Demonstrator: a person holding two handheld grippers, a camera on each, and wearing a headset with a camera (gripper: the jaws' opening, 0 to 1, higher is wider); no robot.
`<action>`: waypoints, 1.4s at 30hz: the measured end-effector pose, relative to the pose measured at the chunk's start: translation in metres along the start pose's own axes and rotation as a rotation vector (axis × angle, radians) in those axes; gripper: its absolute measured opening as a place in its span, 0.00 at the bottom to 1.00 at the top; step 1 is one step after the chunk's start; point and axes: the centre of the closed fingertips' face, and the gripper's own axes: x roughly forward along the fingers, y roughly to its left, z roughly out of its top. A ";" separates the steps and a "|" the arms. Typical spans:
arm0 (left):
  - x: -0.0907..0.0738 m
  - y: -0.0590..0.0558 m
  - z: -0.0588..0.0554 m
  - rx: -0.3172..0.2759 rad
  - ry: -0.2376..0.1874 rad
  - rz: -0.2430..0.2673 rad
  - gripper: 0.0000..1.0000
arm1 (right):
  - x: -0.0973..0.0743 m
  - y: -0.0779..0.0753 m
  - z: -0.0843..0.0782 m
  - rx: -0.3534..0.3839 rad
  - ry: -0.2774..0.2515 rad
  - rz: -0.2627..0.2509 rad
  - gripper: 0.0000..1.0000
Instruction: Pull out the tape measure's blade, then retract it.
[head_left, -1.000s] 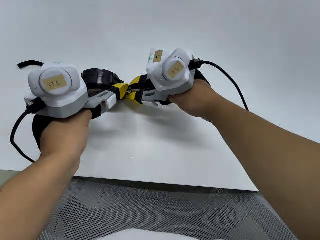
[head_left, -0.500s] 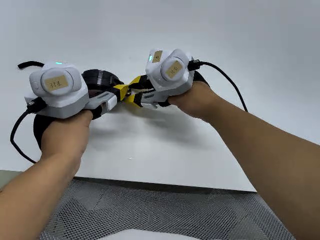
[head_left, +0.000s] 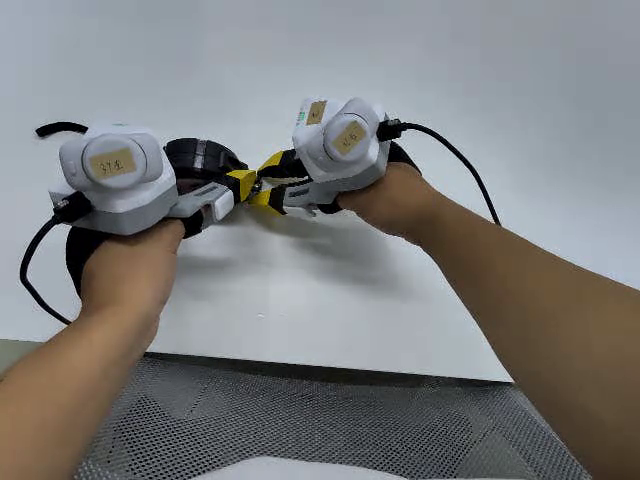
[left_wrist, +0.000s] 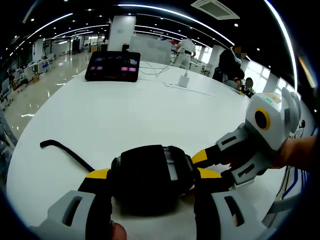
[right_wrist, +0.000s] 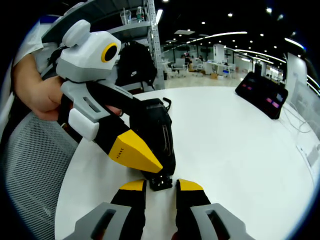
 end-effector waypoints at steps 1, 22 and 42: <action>0.000 0.000 0.000 0.003 0.001 -0.001 0.62 | -0.001 0.000 0.000 0.001 0.001 -0.001 0.21; -0.016 0.003 -0.004 0.080 0.004 -0.050 0.65 | -0.037 0.002 -0.012 0.041 -0.002 -0.088 0.38; -0.040 0.011 -0.008 0.188 0.012 -0.101 0.76 | -0.079 0.014 -0.035 0.144 -0.016 -0.162 0.59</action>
